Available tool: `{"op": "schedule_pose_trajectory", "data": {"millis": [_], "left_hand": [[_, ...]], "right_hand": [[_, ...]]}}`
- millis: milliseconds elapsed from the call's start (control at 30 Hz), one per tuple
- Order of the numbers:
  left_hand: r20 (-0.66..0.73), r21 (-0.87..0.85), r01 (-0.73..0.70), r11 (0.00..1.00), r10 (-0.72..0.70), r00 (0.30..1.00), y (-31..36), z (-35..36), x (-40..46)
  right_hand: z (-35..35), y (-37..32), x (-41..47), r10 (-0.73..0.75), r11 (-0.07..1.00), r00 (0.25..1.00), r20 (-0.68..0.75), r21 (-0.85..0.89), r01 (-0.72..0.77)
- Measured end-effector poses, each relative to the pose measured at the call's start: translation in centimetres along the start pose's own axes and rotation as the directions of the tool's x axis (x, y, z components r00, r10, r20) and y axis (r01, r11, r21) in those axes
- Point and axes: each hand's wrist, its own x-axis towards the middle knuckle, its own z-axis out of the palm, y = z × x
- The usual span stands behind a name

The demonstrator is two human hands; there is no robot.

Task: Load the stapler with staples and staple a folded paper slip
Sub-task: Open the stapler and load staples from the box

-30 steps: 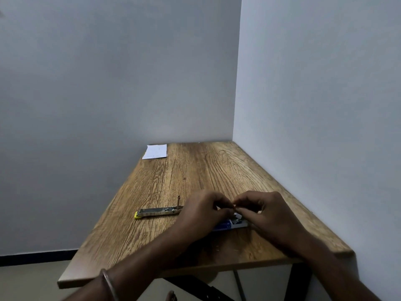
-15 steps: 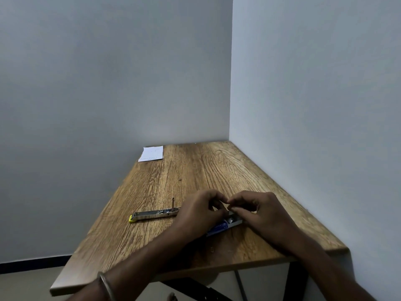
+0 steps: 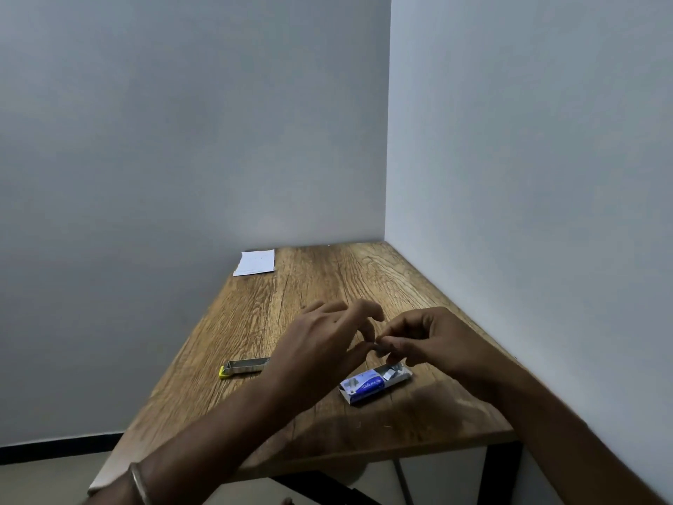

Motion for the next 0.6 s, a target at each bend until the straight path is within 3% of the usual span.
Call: {"op": "schedule_pose_trajectory", "data": {"millis": [133,300,433,600], "left_hand": [[-0.031,0.108,-0.146,0.983,0.15,0.988,-0.1,-1.6,0.0],[-0.068,0.127,-0.138,0.982,0.147,0.987,-0.6,-3.4,-0.5],[-0.17,-0.01,0.119,0.993,-0.119,0.978,-1.8,-4.4,-2.7],[-0.299,-0.202,0.494,0.846,-0.533,0.791,-4.9,-3.7,-6.6]], "right_hand": [[-0.4,-1.2,0.6,0.072,0.992,0.987,0.146,0.09,-0.086],[0.2,-2.5,1.5,0.061,0.992,0.988,0.142,0.1,-0.076],[1.1,-2.3,2.3,-0.006,1.0,0.999,0.032,-0.022,0.006],[3.2,-2.0,4.3,-0.059,0.961,0.998,-0.021,-0.27,0.052]]}}
